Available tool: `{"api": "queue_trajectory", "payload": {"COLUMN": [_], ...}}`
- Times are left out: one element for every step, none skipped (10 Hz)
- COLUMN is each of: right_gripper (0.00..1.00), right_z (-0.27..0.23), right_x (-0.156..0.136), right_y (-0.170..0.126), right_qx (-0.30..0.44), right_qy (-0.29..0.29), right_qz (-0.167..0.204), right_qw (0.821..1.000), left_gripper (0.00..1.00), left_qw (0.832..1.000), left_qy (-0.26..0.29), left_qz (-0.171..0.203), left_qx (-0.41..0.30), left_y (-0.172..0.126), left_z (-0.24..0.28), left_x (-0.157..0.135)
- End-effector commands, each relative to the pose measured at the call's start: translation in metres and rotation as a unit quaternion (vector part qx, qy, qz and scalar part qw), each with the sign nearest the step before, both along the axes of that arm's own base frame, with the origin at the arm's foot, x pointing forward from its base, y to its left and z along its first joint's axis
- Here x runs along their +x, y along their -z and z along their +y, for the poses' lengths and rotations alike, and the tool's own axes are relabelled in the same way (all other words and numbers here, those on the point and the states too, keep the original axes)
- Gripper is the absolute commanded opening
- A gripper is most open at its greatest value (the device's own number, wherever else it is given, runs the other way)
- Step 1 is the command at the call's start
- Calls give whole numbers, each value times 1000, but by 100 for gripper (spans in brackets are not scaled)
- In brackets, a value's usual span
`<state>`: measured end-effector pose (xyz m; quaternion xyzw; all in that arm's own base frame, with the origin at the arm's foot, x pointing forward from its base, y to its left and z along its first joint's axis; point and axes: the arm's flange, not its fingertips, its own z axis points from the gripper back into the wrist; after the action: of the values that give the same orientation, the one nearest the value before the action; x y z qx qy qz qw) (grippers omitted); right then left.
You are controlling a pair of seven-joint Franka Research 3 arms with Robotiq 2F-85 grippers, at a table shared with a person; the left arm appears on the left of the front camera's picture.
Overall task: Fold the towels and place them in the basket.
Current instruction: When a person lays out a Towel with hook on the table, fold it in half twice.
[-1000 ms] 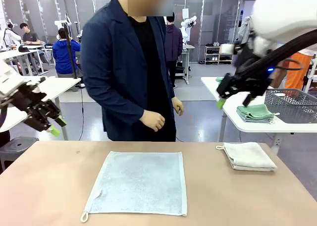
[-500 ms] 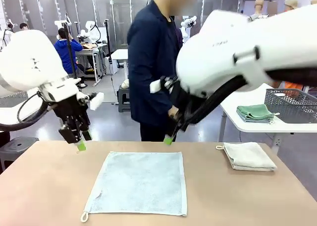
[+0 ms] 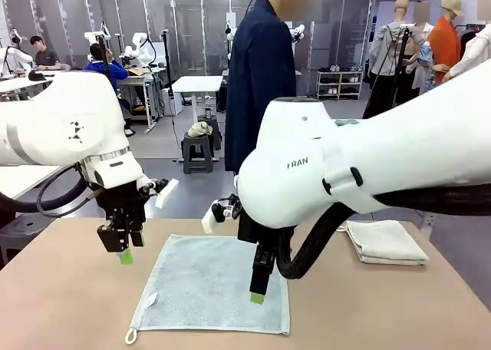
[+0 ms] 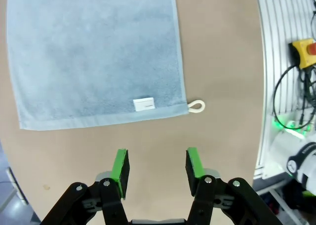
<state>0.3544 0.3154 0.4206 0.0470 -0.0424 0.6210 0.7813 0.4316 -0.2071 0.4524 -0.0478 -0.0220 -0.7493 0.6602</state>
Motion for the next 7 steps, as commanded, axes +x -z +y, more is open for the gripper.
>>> {"api": "queue_trajectory", "payload": {"right_gripper": [100,100,100,100,100,100,100], "right_z": [-7,-8,-2,-2,-2,-2,-2], "right_x": [7,10,1,1,1,1,1], "right_y": [3,3,5,5,5,5,5], "right_qx": [-15,-25,-11,-11,-11,-11,-11], "right_qy": [-38,-21,-17,-17,-17,-17,-17], "right_qz": [-5,-3,-1,-1,-1,-1,-1], "right_qw": [999,999,1000,1000,1000,1000,1000], "left_gripper": [60,60,60,60,60,60,60], "left_qw": [1000,999,999,1000,1000,1000,1000], "left_qy": [-13,-19,-8,-3,-3,-3,-3], "left_qz": [-10,-14,-18,6,6,6,6], "left_qx": [27,26,32,15,15,15,15], "left_y": [7,9,6,11,11,11,11], "left_z": [1,0,4,0,0,0,0], "left_x": [-15,-20,-15,-12,-12,-12,-12]}}
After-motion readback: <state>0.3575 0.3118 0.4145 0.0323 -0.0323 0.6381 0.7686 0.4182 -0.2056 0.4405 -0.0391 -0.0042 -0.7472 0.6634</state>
